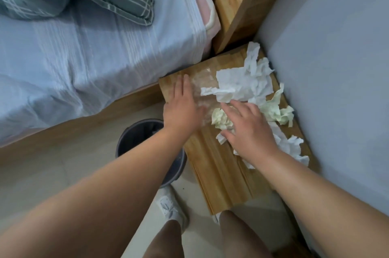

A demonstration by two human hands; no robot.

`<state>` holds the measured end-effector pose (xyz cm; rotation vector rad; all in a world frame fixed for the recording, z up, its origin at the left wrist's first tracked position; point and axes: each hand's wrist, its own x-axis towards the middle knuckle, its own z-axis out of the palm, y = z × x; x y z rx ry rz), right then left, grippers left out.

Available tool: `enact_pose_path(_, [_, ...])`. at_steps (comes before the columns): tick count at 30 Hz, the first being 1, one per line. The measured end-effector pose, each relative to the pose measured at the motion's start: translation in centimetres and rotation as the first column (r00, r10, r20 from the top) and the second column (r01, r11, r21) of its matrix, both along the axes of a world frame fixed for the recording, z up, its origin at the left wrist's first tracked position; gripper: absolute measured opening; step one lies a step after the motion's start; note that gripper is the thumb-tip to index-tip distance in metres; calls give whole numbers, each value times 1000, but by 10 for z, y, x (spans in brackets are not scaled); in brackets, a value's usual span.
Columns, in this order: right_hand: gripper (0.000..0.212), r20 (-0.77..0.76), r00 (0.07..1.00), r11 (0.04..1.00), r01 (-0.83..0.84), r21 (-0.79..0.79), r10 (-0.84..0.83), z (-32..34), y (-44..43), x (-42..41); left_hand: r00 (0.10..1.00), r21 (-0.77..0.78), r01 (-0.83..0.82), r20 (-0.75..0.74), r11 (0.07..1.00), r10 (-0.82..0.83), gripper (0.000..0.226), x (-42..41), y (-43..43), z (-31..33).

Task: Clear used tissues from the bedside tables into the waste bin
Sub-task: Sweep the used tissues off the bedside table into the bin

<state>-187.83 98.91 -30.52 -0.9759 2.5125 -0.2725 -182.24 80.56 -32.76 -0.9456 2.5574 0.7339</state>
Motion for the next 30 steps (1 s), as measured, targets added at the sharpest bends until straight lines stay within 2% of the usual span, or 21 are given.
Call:
enact_pose_path(2, [82,-3,1000,999,-24,45,24,-10,-1,0,1000,-46,1,27,999,0,99,-3,-3,-8])
enact_pose_path(4, [75,-8,1000,998,-10,63,10,-19,0,0,999,-39,-39,-14,998,39,83,1,-5,-13])
enact_pose_path(7, [51,-19,999,999,30,41,-30,-24,4,0,974,146,-201,-75,969,214,50,14,-2,-15])
enact_pose_path(10, [46,4,997,997,81,-5,-81,-16,6,-2,898,319,-391,-74,864,434,21,33,-1,-10])
enact_pose_path(12, [48,10,993,993,122,-3,-122,-5,4,-5,813,428,-503,-59,751,579,14,45,-2,-3])
enact_pose_path(14, [49,45,983,984,179,-23,-178,8,2,-9,738,501,-571,-35,651,674,13,60,-4,8])
enact_pose_path(16, [51,145,962,966,243,-84,-229,22,2,-12,673,572,-601,-13,558,739,11,81,-6,20])
enact_pose_path(20, [50,229,940,935,299,-193,-253,52,3,-1,560,667,-630,36,397,827,4,135,-5,29])
enact_pose_path(23, [47,326,923,925,290,-244,-204,63,-11,34,431,677,-691,105,253,896,5,183,-4,23])
enact_pose_path(27, [50,496,856,946,268,-181,-148,43,-41,93,273,616,-782,207,91,939,10,241,-6,-3])
enact_pose_path(30, [46,534,831,952,271,-144,-156,13,-67,126,194,593,-805,263,0,945,21,268,-11,-27])
